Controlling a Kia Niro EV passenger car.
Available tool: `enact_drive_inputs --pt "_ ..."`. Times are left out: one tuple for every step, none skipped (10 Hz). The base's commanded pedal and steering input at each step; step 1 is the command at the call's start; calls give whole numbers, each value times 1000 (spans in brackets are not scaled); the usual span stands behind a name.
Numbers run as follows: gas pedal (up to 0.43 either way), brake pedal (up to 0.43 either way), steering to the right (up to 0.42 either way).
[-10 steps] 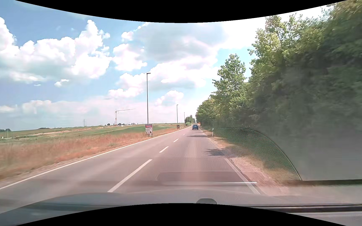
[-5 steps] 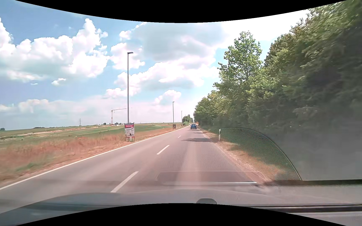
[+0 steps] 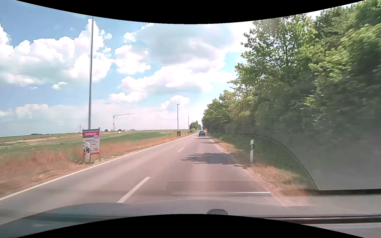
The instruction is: Follow the waypoints while adhering to traffic rules and regulations
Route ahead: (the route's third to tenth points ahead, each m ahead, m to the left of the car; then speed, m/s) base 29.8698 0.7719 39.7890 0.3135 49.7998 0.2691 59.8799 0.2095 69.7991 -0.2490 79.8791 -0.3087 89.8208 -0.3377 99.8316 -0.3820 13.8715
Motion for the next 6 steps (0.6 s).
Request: enact_drive_inputs --pt "138 0 0" --pt "138 0 0" --pt "138 0 0" --pt "138 0 0" --pt "138 0 0" --pt "130 0 0"
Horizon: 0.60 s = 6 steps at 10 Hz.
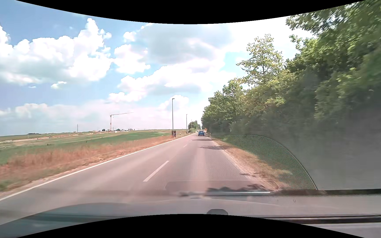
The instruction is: Follow the waypoints while adhering to traffic rules and regulations
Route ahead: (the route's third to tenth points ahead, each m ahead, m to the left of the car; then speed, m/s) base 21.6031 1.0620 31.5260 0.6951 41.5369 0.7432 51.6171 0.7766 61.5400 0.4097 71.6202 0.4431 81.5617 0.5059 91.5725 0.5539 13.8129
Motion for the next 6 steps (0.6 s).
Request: enact_drive_inputs --pt "118 0 0" --pt "118 0 -1" --pt "118 0 -2" --pt "118 0 -3" --pt "118 0 -4" --pt "118 0 -3"
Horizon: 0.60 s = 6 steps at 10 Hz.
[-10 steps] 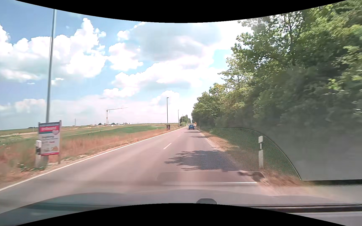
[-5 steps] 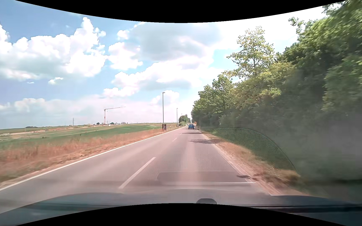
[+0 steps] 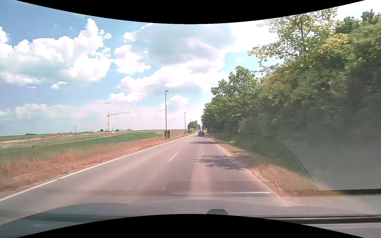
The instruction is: Follow the waypoints while adhering to traffic rules and regulations
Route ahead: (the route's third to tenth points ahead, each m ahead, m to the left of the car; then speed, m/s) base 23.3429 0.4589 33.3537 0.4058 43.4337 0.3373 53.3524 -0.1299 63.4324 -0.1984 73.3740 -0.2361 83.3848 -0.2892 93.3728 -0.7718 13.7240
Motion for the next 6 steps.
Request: enact_drive_inputs --pt "118 0 -3" --pt "118 0 -3" --pt "118 0 -3" --pt "118 0 -4" --pt "118 0 -3" --pt "118 0 -4"
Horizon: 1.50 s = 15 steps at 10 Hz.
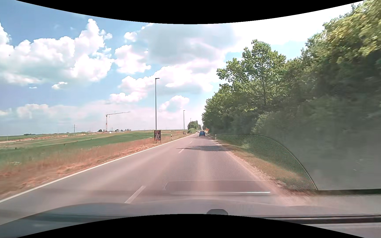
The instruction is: Follow the waypoints while adhering to traffic rules and regulations
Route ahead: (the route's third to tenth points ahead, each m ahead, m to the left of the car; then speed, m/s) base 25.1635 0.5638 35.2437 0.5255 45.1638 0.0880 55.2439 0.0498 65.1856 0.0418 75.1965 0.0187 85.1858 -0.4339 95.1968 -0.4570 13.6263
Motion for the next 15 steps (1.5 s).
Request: enact_drive_inputs --pt "118 0 -3" --pt "118 0 0" --pt "118 0 3" --pt "118 0 3" --pt "118 0 3" --pt "118 0 3" --pt "118 0 3" --pt "118 0 3" --pt "130 0 3" --pt "130 0 3" --pt "130 0 3" --pt "150 0 3" --pt "150 0 3" --pt "150 0 3" --pt "150 0 3"
